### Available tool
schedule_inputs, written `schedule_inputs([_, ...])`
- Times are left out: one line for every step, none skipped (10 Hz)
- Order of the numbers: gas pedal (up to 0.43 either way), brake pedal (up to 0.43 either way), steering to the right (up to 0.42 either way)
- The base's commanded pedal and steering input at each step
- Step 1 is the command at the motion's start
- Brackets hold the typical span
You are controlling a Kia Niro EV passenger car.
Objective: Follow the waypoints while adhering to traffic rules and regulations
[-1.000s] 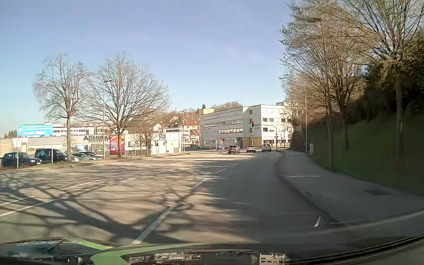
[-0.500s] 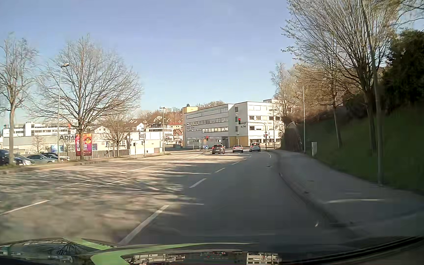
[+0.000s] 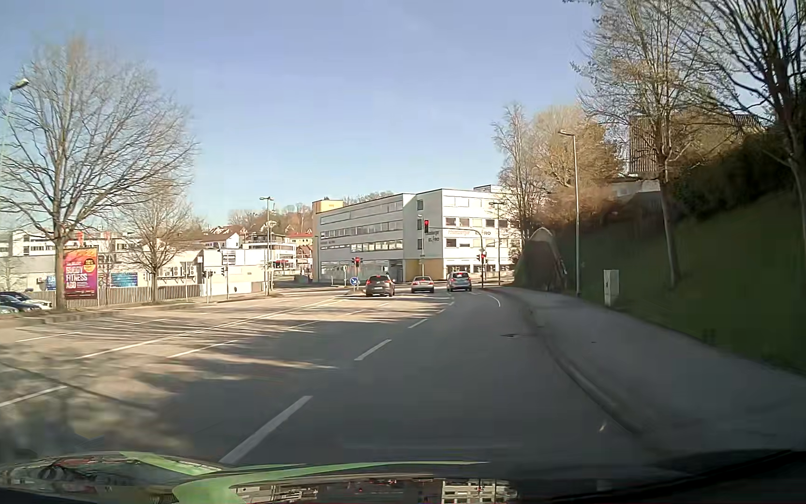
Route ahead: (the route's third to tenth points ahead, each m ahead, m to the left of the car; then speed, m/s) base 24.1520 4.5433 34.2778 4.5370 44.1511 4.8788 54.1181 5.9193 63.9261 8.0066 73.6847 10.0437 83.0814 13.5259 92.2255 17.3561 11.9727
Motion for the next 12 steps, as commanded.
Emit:
schedule_inputs([0.0,0.232,0.052])
schedule_inputs([0.0,0.238,0.051])
schedule_inputs([0.0,0.244,0.051])
schedule_inputs([0.0,0.25,0.048])
schedule_inputs([0.0,0.256,0.048])
schedule_inputs([0.0,0.262,0.047])
schedule_inputs([0.0,0.268,0.046])
schedule_inputs([0.0,0.268,0.043])
schedule_inputs([0.0,0.274,0.04])
schedule_inputs([0.0,0.28,0.033])
schedule_inputs([0.0,0.28,0.017])
schedule_inputs([0.0,0.28,0.013])
